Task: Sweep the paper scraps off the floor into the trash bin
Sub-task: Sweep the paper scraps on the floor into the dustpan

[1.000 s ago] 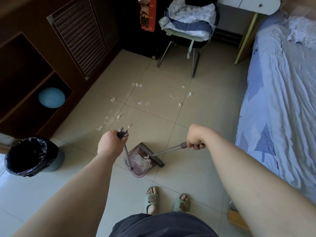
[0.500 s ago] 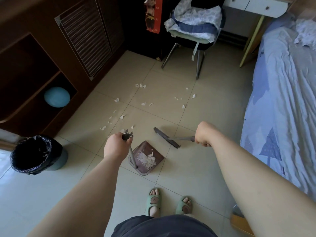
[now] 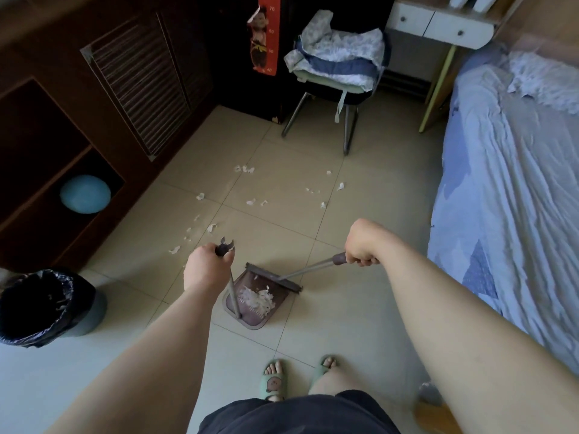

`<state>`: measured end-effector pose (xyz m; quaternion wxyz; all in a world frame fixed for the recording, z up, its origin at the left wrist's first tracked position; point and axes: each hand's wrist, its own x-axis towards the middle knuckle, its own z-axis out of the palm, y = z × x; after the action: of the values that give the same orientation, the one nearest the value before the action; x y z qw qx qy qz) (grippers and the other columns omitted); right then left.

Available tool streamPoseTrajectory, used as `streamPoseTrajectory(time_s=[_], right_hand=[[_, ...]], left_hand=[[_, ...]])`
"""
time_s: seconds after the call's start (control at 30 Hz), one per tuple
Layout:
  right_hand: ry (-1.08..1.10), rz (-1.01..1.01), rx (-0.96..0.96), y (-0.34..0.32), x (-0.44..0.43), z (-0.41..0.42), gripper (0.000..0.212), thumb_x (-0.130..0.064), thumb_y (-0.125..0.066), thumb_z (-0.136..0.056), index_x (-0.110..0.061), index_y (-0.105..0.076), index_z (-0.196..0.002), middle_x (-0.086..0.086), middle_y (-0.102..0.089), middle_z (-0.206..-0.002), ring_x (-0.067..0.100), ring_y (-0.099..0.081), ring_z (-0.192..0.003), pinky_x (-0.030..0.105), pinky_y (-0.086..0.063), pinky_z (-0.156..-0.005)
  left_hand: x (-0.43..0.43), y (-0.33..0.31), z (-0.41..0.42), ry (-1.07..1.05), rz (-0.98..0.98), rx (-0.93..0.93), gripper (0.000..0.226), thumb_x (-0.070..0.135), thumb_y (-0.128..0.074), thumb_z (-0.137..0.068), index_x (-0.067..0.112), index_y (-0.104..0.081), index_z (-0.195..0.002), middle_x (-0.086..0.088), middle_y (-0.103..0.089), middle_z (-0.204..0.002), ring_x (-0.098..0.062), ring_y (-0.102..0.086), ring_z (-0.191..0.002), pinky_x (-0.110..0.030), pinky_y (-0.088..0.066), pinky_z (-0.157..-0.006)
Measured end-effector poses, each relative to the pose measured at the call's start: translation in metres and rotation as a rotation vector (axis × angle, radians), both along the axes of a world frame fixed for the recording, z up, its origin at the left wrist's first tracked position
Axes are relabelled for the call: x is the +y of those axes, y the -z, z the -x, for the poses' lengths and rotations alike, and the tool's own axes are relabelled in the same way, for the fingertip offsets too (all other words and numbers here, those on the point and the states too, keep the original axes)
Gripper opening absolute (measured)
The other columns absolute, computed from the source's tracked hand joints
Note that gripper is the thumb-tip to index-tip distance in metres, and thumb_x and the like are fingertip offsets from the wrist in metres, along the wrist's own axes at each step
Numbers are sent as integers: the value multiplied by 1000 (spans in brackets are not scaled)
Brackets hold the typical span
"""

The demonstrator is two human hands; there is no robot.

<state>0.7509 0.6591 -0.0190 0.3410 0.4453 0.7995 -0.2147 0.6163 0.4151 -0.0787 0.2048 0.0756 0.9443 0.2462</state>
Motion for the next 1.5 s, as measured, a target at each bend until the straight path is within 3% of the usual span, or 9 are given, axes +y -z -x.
streamPoseTrajectory(time_s=[0.4,0.53,0.77,0.9,1.07,1.3,1.4,1.47,1.5], right_hand=[[151,-106,159,-8,92,6,26,-14,-68,-76,-8,-54,-55,8,-56,-56,24,-46,-55,26,-37,-55],[180,-167,193,-7,146,11,16,-11,-65,-76,-9,-54,-63,6,-58,-61,23,-48,-55,23,-37,-53],[219,-239,230,-2,258,29,18,-8,-63,-78,-10,-49,-66,5,-54,-61,19,-47,-49,20,-35,-46],[244,-269,247,10,314,38,19,-10,-64,-78,-11,-50,-67,6,-55,-66,23,-55,-59,21,-36,-45],[314,-292,280,21,361,47,30,-19,-71,-79,-12,-46,-64,4,-51,-63,26,-55,-64,23,-38,-53],[428,-272,317,25,401,65,29,-13,-69,-81,-10,-46,-63,5,-50,-64,29,-57,-70,28,-44,-60],[430,-256,318,26,412,78,21,-10,-66,-82,-7,-50,-69,11,-64,-85,32,-61,-80,28,-46,-65],[420,-268,304,29,417,88,3,-8,-62,-84,-6,-60,-86,15,-66,-103,34,-64,-94,31,-48,-72],[416,-280,285,34,420,92,12,-7,-60,-85,-4,-63,-97,16,-66,-109,34,-64,-100,32,-49,-77]], left_hand=[[100,-9,31,46,-63,52,27,34,-58,-92,10,-62,-80,-5,-59,-69,-29,-56,-68,-27,-36,-55],[153,-11,43,34,-74,53,26,33,-57,-91,9,-65,-84,-8,-64,-76,-31,-60,-73,-28,-40,-58],[257,-14,65,2,-75,56,29,36,-57,-92,10,-67,-84,-10,-66,-80,-31,-62,-74,-28,-40,-58],[307,-8,77,-17,-73,53,31,38,-57,-91,11,-68,-81,-9,-66,-79,-30,-61,-72,-27,-41,-58],[354,-4,88,-26,-87,44,28,38,-58,-90,14,-69,-79,-8,-66,-76,-30,-62,-70,-27,-40,-57],[398,-2,108,4,-52,58,29,36,-58,-89,10,-69,-80,-9,-65,-73,-30,-62,-68,-29,-44,-58],[412,0,120,27,-30,70,27,33,-58,-89,9,-69,-81,-11,-65,-74,-31,-62,-69,-29,-43,-57],[418,4,129,30,-23,70,26,33,-59,-89,10,-69,-83,-9,-65,-75,-30,-61,-70,-27,-41,-55],[421,5,133,30,-24,66,25,34,-59,-89,11,-69,-84,-8,-65,-76,-29,-61,-71,-27,-39,-56]])
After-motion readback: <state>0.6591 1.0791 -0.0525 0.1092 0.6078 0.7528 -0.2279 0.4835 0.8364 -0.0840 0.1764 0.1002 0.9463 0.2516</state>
